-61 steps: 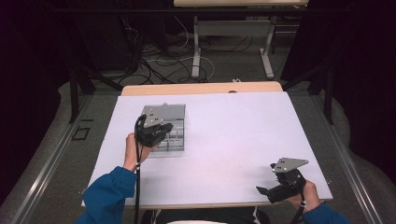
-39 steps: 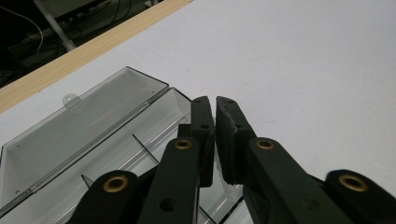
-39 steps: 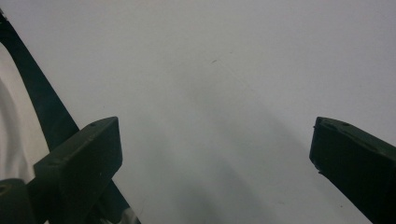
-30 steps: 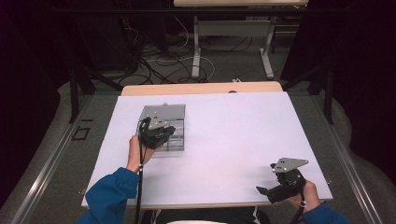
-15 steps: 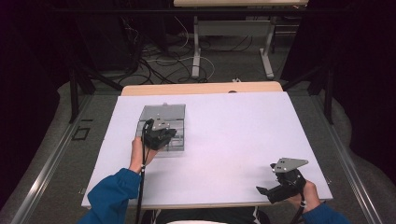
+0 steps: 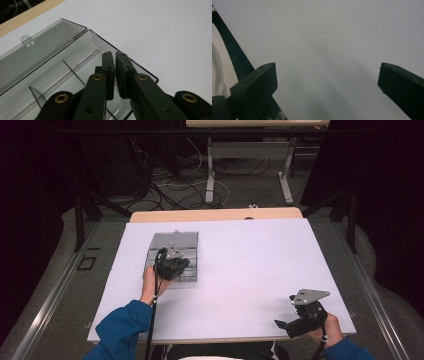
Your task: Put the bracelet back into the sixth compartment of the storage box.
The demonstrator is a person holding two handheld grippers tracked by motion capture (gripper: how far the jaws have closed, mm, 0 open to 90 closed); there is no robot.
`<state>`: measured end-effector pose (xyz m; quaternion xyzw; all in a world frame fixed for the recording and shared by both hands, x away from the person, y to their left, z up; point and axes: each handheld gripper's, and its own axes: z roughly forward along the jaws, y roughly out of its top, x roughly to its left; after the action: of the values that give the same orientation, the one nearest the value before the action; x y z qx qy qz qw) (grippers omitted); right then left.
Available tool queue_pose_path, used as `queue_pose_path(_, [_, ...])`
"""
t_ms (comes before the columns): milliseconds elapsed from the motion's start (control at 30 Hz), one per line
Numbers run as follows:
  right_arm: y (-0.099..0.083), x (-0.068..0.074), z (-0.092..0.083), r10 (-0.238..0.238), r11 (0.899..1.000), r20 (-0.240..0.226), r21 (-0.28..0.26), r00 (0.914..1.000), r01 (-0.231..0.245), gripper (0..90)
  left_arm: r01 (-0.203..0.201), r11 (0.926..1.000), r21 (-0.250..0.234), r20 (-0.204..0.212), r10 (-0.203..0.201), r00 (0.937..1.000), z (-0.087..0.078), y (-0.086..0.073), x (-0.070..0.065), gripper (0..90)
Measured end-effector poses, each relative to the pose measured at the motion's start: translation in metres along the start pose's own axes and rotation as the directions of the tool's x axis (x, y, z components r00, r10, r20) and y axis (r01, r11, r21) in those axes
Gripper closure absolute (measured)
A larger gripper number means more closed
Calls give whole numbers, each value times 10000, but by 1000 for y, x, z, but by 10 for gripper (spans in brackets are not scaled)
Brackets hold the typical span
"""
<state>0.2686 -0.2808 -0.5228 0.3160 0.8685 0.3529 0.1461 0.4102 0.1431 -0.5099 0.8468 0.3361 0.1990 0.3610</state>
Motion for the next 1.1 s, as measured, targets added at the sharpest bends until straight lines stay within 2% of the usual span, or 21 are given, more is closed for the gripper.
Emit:
queue_pose_path(133, [0, 0, 0, 66, 9999, -35, 87, 10000, -66, 19, 197, 9998, 56, -91, -196, 9998, 3, -1, 2, 863])
queue_pose_path(167, [0, 0, 0, 66, 9999, -35, 87, 10000, -66, 19, 96, 9998, 152, -114, -94, 9999, 3, -1, 4, 863])
queue_pose_path(200, [0, 0, 1, 39, 10000, -5, -42, 10000, -39, 19, 172, 9998, 110, -164, -170, 9997, 4, -2, 4, 862])
queue_pose_path(333, [0, 1, 0, 87, 9999, -10, 85, 10000, -87, 19, 97, 9994, 333, -280, -88, 9996, 6, -4, 6, 862])
queue_pose_path(367, [0, 1, 1, 89, 10000, 2, -39, 10000, -89, 19, 141, 9993, 342, -311, -131, 9994, 8, -4, 6, 862])
queue_pose_path(433, [0, 1, 1, 89, 10000, 6, -39, 10000, -89, 19, 39, 9992, 410, -395, -23, 9992, 10, -4, 7, 861])
queue_pose_path(533, [0, 1, 1, 43, 9999, -17, -119, 10000, -43, 19, 59, 9982, 590, -387, -36, 9992, 14, -5, 7, 861])
queue_pose_path(567, [0, 0, 0, 30, 10000, -13, 25, 10000, -30, 19, 42, 9982, 599, -392, -18, 9992, 15, -5, 7, 860])
queue_pose_path(767, [0, 0, 0, -90, 9999, -32, 98, 10000, 91, 19, 78, 9962, 867, -363, -47, 9993, 18, -7, 8, 859])
queue_pose_path(800, [0, 1, 1, 78, 9999, -18, -106, 10000, -78, 19, 28, 9960, 892, -356, 3, 9994, 19, -7, 8, 858])
queue_pose_path(867, [0, 1, 0, 54, 10000, 43, 18, 10000, -54, 19, 9, 9949, 1008, -376, 29, 9993, 21, -8, 7, 858])
queue_pose_path(1100, [0, 1, 1, 68, 9999, -8, -107, 10000, -68, 20, 19, 9938, 1115, -392, 25, 9992, 25, -10, 6, 855])
